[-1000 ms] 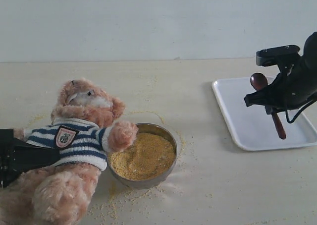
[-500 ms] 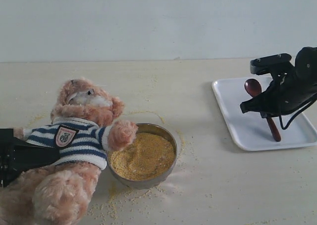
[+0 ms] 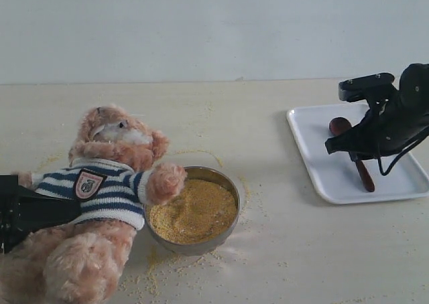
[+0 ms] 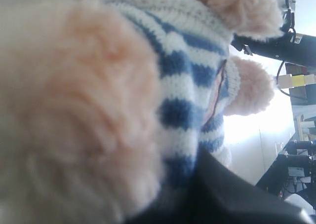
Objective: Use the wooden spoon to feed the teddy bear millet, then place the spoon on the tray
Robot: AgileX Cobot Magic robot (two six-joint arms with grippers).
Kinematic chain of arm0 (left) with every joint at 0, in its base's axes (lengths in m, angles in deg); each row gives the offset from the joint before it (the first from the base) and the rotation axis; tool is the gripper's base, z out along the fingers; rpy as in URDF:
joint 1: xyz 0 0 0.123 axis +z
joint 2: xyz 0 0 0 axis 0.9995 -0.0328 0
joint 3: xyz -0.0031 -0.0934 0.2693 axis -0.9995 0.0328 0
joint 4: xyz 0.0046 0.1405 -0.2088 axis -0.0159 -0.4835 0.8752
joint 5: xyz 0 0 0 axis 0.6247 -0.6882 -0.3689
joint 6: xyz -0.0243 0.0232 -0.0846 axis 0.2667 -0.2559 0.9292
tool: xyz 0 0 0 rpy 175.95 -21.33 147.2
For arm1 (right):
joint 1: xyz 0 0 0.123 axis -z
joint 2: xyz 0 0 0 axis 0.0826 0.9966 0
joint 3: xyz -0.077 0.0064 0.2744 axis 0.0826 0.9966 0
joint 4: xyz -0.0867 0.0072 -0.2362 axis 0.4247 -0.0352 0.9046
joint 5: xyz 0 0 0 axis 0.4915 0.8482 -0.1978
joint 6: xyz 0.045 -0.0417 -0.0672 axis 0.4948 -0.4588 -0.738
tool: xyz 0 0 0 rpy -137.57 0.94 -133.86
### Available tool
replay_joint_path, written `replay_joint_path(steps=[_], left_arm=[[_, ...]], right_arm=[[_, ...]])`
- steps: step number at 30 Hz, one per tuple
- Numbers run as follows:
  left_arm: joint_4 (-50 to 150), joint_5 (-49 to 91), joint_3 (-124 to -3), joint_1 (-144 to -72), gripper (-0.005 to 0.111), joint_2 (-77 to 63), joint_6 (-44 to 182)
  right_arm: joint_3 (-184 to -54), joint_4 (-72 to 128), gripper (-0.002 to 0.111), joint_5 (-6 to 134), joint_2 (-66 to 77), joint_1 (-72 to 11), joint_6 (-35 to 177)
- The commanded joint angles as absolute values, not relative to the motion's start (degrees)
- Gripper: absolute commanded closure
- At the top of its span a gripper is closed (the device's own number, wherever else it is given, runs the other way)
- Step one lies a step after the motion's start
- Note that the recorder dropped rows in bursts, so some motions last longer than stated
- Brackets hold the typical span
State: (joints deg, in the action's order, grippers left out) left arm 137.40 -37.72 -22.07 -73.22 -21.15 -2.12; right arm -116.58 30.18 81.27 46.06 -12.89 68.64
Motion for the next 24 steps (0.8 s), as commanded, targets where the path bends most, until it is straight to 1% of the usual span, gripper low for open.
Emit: replay_joint_path(steps=[1, 5, 6, 8, 9, 10, 13, 16, 24], left_arm=[[138.51, -38.75, -21.97, -73.32, 0.102, -21.31, -3.51], [138.51, -38.65, -21.97, -73.32, 0.102, -21.31, -3.51], [138.61, -38.65, -21.97, -73.32, 0.102, -21.31, -3.51], [138.89, -38.65, -21.97, -73.32, 0.102, -21.31, -3.51], [139.41, -38.65, -21.97, -73.32, 0.102, -21.31, -3.51], [140.18, -38.54, -22.07, -73.32, 0.102, -21.31, -3.51], [142.57, -38.65, -22.5, -73.32, 0.102, -21.31, -3.51], [143.54, -38.63, -23.69, -73.32, 0.102, -21.31, -3.51], [143.14, -39.61, -26.85, -73.32, 0.102, -21.31, -3.51]], right_arm=[[-116.81, 30.44, 0.078, 82.7, 43.42, -12.64, 68.41], [-116.81, 30.29, 0.078, 83.46, 36.84, -12.64, 69.17], [-116.81, 30.29, 0.079, 83.79, 34.68, -12.64, 70.93], [-116.81, 30.29, 0.089, 84.66, 30.56, -12.64, 74.92], [-116.81, 30.29, 0.1, 85.55, 27.84, -12.64, 76.37], [-116.68, 30.29, 0.108, 86.35, 26.09, -12.64, 76.91], [-114.99, 30.29, 0.108, 88.14, 20.06, -12.64, 77.31], [-110.27, 30.29, 0.108, 87.75, 13.51, -12.64, 77.9], [-88.91, 30.29, 0.108, 70.86, -5.37, -12.64, 84.52]])
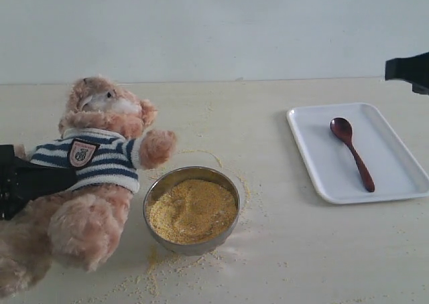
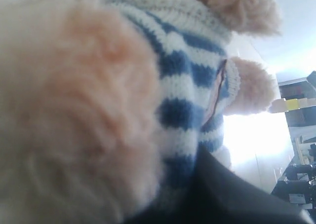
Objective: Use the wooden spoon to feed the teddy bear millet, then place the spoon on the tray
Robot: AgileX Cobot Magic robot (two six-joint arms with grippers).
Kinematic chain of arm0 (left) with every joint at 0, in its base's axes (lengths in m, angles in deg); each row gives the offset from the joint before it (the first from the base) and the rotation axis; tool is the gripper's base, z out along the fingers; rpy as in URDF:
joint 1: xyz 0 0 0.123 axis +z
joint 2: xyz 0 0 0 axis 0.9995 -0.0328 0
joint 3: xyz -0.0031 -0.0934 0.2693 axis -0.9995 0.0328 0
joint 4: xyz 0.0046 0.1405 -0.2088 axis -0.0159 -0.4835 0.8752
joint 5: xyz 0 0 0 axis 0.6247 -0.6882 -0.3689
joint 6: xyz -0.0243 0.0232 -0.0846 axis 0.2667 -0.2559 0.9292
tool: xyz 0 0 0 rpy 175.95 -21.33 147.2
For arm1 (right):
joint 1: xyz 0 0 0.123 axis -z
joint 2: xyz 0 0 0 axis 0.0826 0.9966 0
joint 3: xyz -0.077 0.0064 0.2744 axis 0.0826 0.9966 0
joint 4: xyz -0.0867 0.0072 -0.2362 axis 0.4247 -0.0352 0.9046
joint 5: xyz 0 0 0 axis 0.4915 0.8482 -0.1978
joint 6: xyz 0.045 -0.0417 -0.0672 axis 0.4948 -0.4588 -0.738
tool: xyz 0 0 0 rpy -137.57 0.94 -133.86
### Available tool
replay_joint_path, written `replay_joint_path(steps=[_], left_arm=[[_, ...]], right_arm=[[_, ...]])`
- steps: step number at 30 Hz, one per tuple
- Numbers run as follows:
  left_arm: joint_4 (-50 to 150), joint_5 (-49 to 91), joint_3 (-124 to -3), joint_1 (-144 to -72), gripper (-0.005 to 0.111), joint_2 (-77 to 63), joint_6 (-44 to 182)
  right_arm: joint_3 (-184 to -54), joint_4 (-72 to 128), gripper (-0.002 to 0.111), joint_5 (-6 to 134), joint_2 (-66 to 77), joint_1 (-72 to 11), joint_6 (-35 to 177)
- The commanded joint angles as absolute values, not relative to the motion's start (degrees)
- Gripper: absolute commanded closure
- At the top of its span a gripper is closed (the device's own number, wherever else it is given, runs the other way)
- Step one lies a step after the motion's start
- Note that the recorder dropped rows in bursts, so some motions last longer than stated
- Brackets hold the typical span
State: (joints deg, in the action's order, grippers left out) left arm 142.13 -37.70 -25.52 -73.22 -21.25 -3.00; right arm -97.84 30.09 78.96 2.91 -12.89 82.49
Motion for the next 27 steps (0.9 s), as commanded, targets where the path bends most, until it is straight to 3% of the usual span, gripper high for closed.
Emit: replay_joint_path(steps=[1, 15, 27], left_arm=[[143.14, -39.6, -27.27, -73.32, 0.102, -21.31, -3.51], [144.93, -36.61, -28.34, -73.32, 0.102, -21.31, -3.92], [145.19, -35.63, -28.34, -73.32, 0.102, -21.31, -4.6]], right_arm=[[-86.05, 30.29, 0.108, 69.15, -8.01, -12.64, 84.52], [-60.07, 29.9, 0.108, 69.8, -37.34, -12.64, 87.59], [-59.23, 29.8, 0.108, 75.25, -63.01, -12.64, 87.67]])
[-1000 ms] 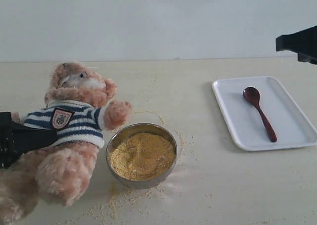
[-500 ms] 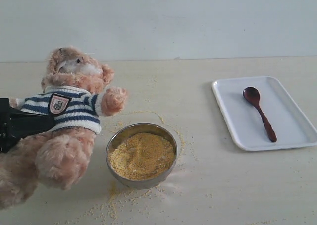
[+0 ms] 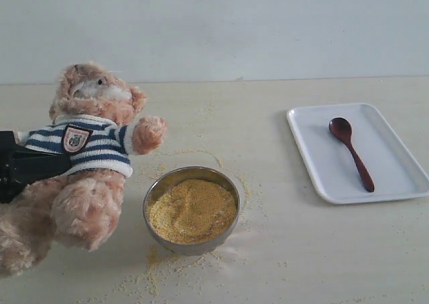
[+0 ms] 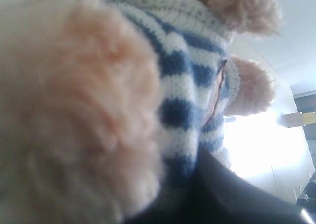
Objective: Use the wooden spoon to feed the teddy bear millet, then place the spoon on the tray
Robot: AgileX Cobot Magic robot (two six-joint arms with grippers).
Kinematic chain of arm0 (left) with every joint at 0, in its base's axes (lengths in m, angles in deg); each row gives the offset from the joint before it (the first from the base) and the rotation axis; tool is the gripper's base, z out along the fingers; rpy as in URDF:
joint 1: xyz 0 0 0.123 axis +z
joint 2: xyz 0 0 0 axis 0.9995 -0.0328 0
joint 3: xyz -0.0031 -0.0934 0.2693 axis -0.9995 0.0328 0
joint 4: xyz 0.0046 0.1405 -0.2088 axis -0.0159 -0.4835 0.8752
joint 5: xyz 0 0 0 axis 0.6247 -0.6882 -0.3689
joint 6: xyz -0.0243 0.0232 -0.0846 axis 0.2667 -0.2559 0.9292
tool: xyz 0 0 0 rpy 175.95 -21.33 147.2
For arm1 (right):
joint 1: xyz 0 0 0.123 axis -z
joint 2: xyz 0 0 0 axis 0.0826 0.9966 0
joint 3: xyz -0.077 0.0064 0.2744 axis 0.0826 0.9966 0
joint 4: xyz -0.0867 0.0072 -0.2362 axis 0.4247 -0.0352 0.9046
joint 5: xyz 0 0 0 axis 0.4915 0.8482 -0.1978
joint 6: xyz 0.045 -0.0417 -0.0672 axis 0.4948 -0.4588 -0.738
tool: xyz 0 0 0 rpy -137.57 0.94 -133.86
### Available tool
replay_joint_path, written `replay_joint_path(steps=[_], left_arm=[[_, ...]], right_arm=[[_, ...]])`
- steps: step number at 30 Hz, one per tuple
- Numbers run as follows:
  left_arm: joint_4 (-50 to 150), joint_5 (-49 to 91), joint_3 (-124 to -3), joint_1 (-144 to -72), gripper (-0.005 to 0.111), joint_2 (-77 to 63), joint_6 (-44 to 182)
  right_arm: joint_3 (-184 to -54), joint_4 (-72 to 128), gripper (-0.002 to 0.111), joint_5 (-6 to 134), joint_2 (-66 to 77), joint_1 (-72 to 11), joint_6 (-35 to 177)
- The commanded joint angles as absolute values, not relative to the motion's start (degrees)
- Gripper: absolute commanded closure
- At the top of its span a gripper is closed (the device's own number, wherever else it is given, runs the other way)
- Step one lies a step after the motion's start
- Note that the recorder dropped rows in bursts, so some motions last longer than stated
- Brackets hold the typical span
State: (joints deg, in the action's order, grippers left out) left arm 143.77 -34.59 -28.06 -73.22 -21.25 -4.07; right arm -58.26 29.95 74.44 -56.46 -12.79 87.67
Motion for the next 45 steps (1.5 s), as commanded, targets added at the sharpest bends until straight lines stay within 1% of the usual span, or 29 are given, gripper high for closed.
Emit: replay_joint_path(steps=[1, 6, 14, 21, 25, 33, 38, 45], left_arm=[[145.19, -35.63, -28.34, -73.32, 0.102, -21.31, -4.6], [145.45, -35.51, -28.34, -73.32, 0.102, -21.31, -4.6], [145.45, -35.15, -28.34, -73.32, 0.102, -21.31, -6.28], [145.45, -35.7, -28.34, -73.32, 0.102, -21.31, -6.28], [145.35, -34.73, -28.34, -73.32, 0.102, -21.31, -9.36], [144.84, -34.32, -28.34, -73.32, 0.102, -21.31, -9.63], [144.98, -34.32, -28.34, -73.32, 0.102, -21.31, -13.86], [144.86, -34.45, -28.34, -73.32, 0.102, -21.31, -14.17]], right_arm=[[-59.84, 29.8, 0.108, 75.59, -65.15, -12.64, 87.67], [-62.63, 31.55, 0.108, 75.58, -66.49, -12.64, 86.89], [-62.46, 40.03, 0.109, 76.4, -66.49, -12.64, 87.29], [-62.46, 40.64, 0.109, 76.87, -66.49, -12.64, 87.56], [-62.46, 49.06, 0.109, 79.72, -66.49, -12.64, 87.54], [-62.46, 55.2, 0.109, 79.71, -66.49, -12.64, 87.54], [-62.46, 55.74, 0.109, 79.82, -66.49, -12.64, 87.64], [-62.46, 56.45, 0.109, 83.18, -66.49, -12.64, 87.64]])
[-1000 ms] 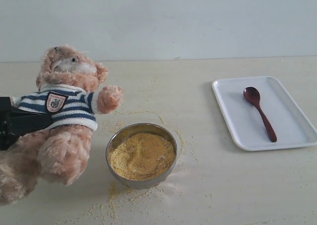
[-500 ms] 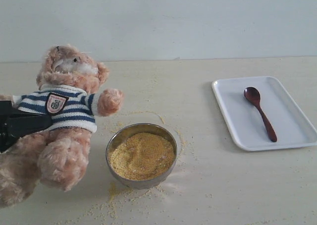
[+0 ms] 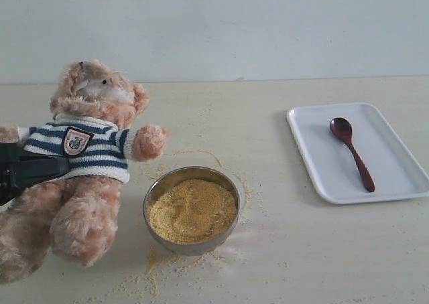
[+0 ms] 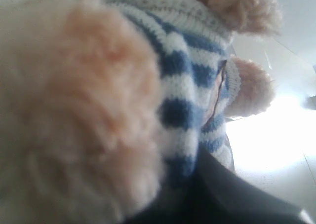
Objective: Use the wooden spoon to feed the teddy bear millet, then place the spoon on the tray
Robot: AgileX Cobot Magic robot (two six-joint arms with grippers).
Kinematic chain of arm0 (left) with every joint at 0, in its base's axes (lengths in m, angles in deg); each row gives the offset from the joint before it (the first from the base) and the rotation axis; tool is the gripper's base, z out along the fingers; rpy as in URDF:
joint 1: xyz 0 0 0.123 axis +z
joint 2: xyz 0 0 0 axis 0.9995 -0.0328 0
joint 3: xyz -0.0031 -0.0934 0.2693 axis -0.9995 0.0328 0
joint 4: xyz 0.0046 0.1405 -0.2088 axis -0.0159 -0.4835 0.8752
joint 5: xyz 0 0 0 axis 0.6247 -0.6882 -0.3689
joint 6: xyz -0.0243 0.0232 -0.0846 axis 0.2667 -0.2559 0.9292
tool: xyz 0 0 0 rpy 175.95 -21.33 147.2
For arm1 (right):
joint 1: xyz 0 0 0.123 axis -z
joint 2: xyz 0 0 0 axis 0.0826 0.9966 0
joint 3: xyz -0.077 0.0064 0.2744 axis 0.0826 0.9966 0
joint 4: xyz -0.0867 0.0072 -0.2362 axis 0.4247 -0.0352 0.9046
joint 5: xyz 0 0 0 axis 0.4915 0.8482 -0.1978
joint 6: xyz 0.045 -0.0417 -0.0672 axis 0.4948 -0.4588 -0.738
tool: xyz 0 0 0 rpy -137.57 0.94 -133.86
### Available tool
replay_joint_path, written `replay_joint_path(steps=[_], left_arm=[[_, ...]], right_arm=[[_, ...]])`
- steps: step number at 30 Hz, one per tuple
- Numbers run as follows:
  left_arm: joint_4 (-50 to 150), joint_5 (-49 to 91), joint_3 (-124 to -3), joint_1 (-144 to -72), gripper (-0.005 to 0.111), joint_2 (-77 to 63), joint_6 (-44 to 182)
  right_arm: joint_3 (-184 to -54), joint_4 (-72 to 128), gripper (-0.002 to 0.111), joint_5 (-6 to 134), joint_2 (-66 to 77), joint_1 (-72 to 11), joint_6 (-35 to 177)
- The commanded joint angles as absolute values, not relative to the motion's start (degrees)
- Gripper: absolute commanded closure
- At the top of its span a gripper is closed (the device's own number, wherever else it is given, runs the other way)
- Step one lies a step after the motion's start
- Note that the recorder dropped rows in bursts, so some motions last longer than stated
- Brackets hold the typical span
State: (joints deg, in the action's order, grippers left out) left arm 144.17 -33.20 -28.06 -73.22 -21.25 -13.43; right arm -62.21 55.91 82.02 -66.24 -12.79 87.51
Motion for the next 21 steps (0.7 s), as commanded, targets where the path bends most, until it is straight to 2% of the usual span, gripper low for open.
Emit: replay_joint_path(steps=[1, 14, 21], left_arm=[[144.86, -34.45, -28.34, -73.32, 0.102, -21.31, -14.17], [145.21, -33.87, -28.34, -73.32, 0.102, -21.31, -14.17], [144.15, -33.54, -28.34, -73.32, 0.102, -21.31, -14.6]], right_arm=[[-62.46, 56.45, 0.109, 83.18, -66.49, -12.64, 87.64], [-62.46, 56.45, 0.109, 83.18, -66.49, -12.64, 87.64], [-60.47, 55.32, 0.109, 90.66, -66.49, -12.64, 88.16]])
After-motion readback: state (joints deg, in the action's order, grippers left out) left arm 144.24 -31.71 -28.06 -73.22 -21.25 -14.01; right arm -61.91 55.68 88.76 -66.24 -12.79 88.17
